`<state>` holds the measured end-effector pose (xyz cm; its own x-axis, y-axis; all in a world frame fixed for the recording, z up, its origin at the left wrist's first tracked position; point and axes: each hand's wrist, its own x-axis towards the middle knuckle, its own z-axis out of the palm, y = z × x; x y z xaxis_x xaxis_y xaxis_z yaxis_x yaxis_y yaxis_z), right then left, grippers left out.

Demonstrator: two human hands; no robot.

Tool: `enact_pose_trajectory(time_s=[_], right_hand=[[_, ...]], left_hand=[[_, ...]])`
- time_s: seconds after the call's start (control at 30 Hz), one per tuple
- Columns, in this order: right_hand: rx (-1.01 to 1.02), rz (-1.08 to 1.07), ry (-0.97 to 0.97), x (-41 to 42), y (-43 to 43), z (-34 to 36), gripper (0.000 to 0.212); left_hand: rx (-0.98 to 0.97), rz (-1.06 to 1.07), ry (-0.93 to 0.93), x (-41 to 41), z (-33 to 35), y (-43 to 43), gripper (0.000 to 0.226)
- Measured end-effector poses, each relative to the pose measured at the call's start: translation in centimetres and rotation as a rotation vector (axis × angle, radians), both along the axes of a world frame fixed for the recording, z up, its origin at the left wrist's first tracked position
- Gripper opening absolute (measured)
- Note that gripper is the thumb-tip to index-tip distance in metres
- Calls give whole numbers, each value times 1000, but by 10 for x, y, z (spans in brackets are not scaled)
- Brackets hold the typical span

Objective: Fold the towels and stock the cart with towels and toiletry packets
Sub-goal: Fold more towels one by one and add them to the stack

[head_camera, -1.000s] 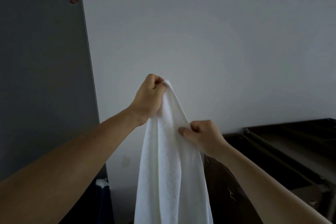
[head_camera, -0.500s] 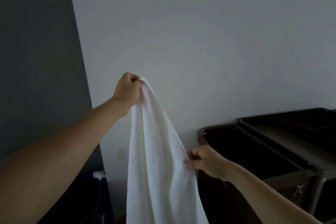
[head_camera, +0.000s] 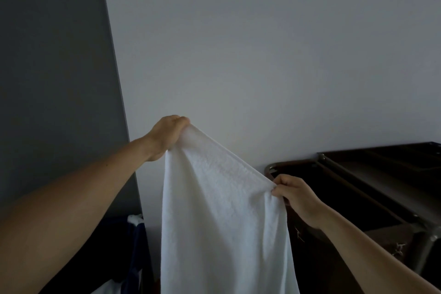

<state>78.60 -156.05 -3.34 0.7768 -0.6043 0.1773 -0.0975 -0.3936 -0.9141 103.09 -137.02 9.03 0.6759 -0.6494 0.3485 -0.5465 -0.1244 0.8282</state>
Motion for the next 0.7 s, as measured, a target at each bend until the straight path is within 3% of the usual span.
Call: enact_pose_trajectory(time_s=[0.13, 0.27, 0.33, 0.43, 0.53, 0.7], right_hand=[[-68, -35, 37, -1, -5, -6, 27], [-336, 70, 360, 8, -1, -17, 35], [-374, 89, 446, 11, 3, -27, 38], [-227, 95, 366, 3, 0, -26, 37], [-109, 69, 182, -7, -4, -14, 20], [-77, -83, 90, -6, -3, -21, 8]], left_hand=[[17, -71, -38, 4, -2, 1, 29], [-123, -54, -129, -5, 7, -9, 29], [-192, -89, -129, -12, 13, -14, 27], [-230, -124, -86, -10, 18, -13, 27], [-294, -108, 24, 5, 23, -5, 21], [-269, -101, 40, 14, 14, -4, 19]])
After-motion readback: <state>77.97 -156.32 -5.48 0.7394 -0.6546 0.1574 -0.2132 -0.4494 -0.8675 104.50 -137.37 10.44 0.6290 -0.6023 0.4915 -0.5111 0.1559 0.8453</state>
